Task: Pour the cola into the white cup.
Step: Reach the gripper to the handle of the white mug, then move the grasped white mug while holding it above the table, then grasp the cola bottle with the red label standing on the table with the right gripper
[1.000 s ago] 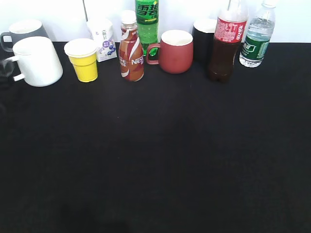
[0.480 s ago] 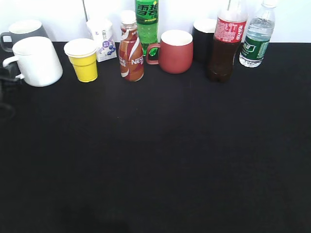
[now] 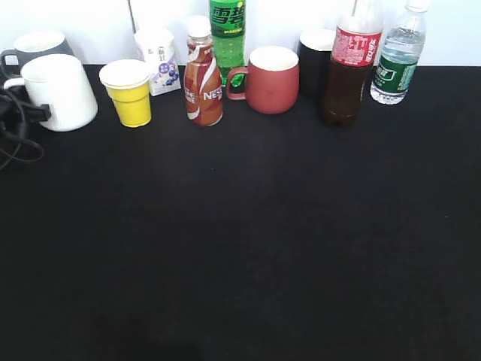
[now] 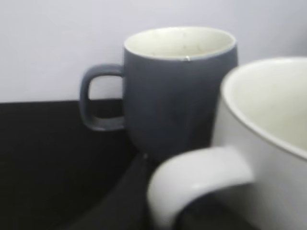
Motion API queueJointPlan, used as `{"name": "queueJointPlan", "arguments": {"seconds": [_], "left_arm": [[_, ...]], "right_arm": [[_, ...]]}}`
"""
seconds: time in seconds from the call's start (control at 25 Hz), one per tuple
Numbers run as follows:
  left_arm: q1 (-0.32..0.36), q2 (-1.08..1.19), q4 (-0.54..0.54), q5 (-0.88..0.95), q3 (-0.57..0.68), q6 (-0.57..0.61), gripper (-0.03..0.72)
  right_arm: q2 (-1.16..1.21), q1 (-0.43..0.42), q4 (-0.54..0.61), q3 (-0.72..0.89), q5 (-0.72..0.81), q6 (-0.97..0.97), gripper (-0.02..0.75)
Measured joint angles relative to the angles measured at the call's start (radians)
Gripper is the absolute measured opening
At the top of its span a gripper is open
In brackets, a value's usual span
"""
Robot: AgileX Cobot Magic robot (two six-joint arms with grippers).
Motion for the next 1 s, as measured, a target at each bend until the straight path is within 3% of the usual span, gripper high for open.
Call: {"name": "queueJointPlan", "arguments": {"seconds": [0.24,0.4,0.52,0.64,0.72,0.8,0.88,0.96,1.0], "left_arm": [[0.0,-0.005,0.064,-0.027,0.011,-0.013,0.052],[0.0,-0.163,0.081,-0.049,0.153,-0.013,0.051],[-0.002,-0.324,0.168,-0.079,0.317,-0.013,0.051],[-0.005,-0.457,0.324,-0.109,0.461,-0.062,0.05],[-0.005,-0.477,0.405,-0.129,0.497,-0.116,0.05],[-0.005,-0.477,0.512,-0.142,0.501,-0.171,0.05],[-0.006,-0.479,0.529,-0.162,0.501,-0.194,0.05],[-0.006,-0.48,0.532,-0.165,0.501,-0.201,0.05],[-0.01,-0.48,0.53,-0.165,0.501,-0.2,0.05]], "right_arm": [[0.0,0.0,0.0,0.0,0.0,0.0,0.585],[0.0,0.0,0.001,-0.021,-0.14,0.0,0.585],[0.103,0.0,0.004,-0.016,-0.402,0.0,0.585],[0.356,0.0,0.064,0.085,-0.886,0.001,0.585],[0.602,0.0,0.072,0.166,-1.266,0.001,0.585],[0.908,0.0,0.072,0.187,-1.549,0.009,0.585],[1.177,0.0,0.017,0.18,-1.799,0.012,0.585],[1.405,0.038,0.0,0.12,-1.876,-0.003,0.585],[1.484,0.095,0.022,0.073,-1.893,-0.048,0.585]]}}
